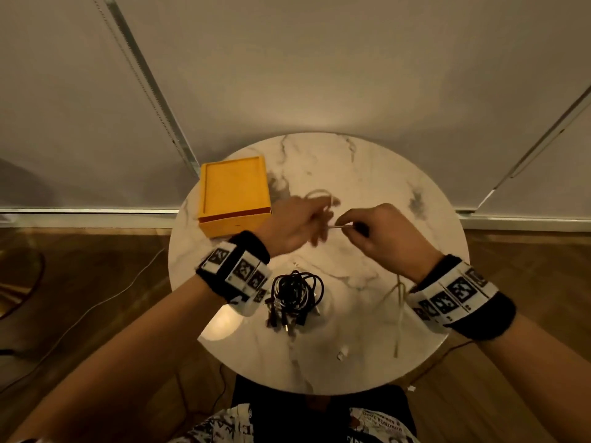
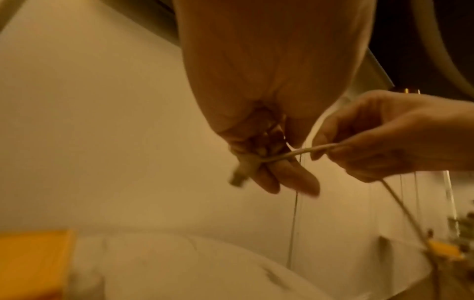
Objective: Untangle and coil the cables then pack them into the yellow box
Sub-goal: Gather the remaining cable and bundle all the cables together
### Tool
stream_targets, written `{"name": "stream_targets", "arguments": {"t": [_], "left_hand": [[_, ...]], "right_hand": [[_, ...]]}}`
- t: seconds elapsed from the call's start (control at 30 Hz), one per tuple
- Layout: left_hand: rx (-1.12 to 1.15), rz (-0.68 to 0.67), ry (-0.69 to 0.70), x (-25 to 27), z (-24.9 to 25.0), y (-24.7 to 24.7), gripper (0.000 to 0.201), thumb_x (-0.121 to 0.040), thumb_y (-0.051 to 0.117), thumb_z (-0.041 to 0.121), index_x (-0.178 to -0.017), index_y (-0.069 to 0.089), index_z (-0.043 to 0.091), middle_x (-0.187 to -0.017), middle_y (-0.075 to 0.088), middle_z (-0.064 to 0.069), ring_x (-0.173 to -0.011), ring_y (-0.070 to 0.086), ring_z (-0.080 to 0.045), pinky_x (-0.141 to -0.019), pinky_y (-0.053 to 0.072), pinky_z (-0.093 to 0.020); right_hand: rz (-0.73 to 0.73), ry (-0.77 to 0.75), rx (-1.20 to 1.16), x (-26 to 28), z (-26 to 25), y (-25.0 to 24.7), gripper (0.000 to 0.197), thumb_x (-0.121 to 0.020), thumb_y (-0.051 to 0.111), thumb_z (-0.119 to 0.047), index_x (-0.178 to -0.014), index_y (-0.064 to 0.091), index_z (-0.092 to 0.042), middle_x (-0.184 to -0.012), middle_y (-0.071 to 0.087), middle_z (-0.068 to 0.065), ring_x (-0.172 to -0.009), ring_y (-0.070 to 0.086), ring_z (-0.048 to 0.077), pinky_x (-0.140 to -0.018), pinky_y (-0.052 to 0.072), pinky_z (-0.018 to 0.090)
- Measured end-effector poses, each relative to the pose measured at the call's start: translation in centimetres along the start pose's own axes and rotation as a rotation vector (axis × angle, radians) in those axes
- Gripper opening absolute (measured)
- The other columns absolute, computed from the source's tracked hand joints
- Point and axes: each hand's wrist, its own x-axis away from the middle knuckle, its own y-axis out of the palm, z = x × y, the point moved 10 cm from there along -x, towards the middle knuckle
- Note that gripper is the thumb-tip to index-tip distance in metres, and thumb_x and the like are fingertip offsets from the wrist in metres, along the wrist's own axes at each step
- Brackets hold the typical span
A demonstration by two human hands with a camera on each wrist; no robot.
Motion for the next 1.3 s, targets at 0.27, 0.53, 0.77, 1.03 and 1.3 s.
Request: {"name": "stream_targets", "arguments": {"t": [0.27,0.53,0.77,1.03,1.3], "left_hand": [[0.730,-0.465,-0.118,6.6,1.4,7.0,0.047,-0.100,0.033,0.038,-0.097,0.068,0.007,-0.042,0.032,0.006,-0.038,0.023,-0.007,-0.043,0.023,-0.021],[1.367,-0.424,0.107,6.0,9.5,5.3,0.046,-0.097,0.042,0.025,-0.135,0.047,-0.001,-0.062,0.065,0.003,-0.049,0.059,-0.004,-0.048,0.035,-0.018],[1.362,0.151,0.215,3.4,4.6,-3.8,0.043,-0.106,0.022,0.023,-0.142,0.037,0.005,-0.126,0.065,-0.004,-0.120,0.059,-0.020,-0.098,0.049,-0.031],[-0.246,0.200,0.294,4.8,5.3,-3.3,0.048,-0.103,0.034,0.033,-0.147,0.029,0.014,-0.105,0.074,-0.004,-0.091,0.067,-0.004,-0.080,0.053,-0.030],[-0.829,0.243,0.427,6.4,4.4,-3.8,0.026,-0.099,0.042,0.030,-0.107,0.058,0.011,-0.068,0.067,-0.007,-0.056,0.057,-0.027,-0.053,0.028,-0.025]], "right_hand": [[0.060,0.213,-0.064,0.9,4.2,-4.1,0.025,-0.078,0.059,0.000,-0.080,0.072,-0.021,-0.055,0.056,-0.006,-0.050,0.049,0.007,-0.053,0.036,0.017],[0.027,0.087,-0.193,1.5,1.4,1.3,0.033,-0.089,0.060,-0.005,-0.079,0.059,-0.037,-0.070,0.067,-0.002,-0.062,0.059,0.016,-0.065,0.048,0.032],[-0.087,-0.050,-0.306,1.5,-3.9,4.0,0.018,-0.096,0.055,-0.012,-0.113,0.056,-0.012,-0.047,0.042,-0.017,-0.046,0.047,0.001,-0.053,0.032,0.012],[-0.176,-0.152,-0.269,0.2,-6.6,4.4,0.022,-0.093,0.056,-0.008,-0.115,0.058,-0.007,-0.057,0.044,-0.021,-0.055,0.050,-0.011,-0.058,0.034,0.007],[-0.187,-0.187,-0.213,0.9,-5.7,3.4,0.025,-0.087,0.066,-0.013,-0.112,0.066,-0.012,-0.069,0.066,-0.002,-0.064,0.062,0.013,-0.068,0.049,0.033]]}}
